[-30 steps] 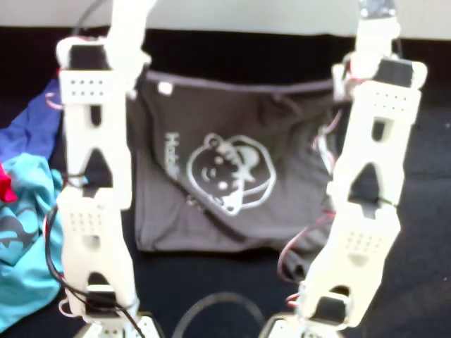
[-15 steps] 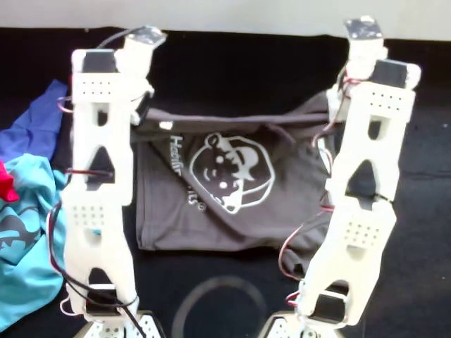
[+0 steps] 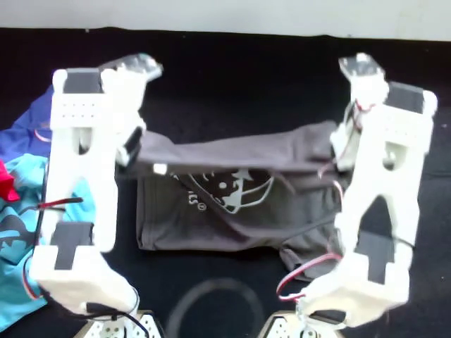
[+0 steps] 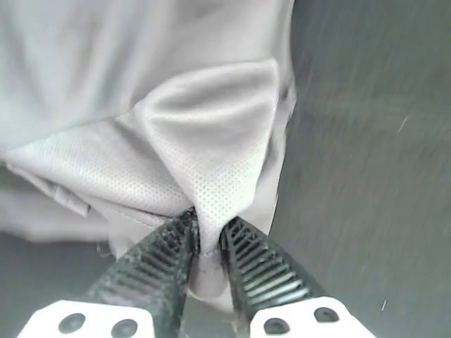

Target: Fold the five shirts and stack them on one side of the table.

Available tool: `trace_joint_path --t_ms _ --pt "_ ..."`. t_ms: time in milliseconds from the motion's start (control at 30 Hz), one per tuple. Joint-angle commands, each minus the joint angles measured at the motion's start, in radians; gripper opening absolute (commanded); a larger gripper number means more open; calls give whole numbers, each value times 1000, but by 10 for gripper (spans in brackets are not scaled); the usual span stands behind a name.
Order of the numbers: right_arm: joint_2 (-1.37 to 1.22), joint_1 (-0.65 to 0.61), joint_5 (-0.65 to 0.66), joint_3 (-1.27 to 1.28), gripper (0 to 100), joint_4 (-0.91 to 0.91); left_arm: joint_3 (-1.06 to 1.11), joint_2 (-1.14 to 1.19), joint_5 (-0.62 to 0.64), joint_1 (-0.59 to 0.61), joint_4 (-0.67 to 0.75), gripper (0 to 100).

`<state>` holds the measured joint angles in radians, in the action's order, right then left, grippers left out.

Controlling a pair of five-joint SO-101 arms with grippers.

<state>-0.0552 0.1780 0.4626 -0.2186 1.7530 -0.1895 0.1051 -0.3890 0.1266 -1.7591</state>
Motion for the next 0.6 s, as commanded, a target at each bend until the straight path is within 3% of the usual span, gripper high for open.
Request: trace_joint_path --t_ms 0,300,567 --pt "189 94 97 208 6 7 165 -119 -37 -44 -9 8" --pt "329 268 298 565 6 -101 371 -145 -38 -56 -6 8" --pt "384 268 322 812 6 -257 576 -145 -38 -56 236 8"
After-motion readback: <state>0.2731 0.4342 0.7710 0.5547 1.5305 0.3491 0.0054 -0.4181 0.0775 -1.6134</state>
